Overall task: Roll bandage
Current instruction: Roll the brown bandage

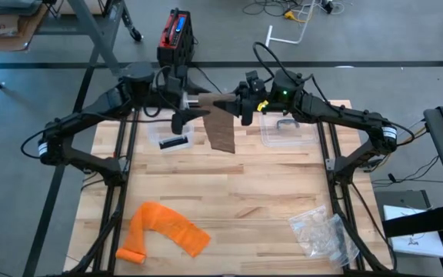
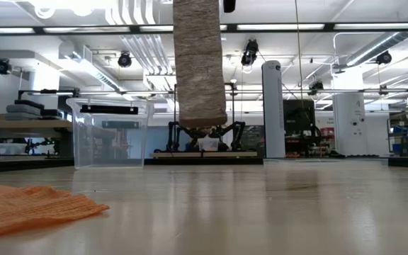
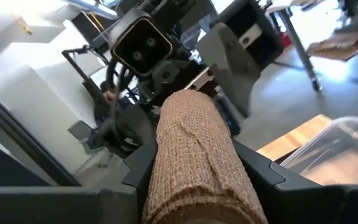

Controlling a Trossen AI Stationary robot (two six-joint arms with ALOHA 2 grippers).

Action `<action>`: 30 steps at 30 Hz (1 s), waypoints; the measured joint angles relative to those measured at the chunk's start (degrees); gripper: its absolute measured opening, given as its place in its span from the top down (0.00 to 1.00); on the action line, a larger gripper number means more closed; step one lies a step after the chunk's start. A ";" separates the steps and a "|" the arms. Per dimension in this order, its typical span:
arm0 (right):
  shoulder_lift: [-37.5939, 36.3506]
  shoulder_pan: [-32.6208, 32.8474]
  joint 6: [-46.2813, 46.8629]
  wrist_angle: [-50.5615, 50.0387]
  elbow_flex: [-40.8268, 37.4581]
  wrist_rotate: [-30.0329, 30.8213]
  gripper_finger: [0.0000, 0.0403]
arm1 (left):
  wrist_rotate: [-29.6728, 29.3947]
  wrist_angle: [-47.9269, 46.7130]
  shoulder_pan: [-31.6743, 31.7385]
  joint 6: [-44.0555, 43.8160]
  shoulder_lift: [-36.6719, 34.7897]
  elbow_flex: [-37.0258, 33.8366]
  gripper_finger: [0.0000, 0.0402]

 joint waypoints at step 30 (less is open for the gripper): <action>0.00 0.07 -20.48 -0.08 -0.02 0.88 0.65 | -1.27 2.40 0.37 -6.85 0.50 0.07 0.71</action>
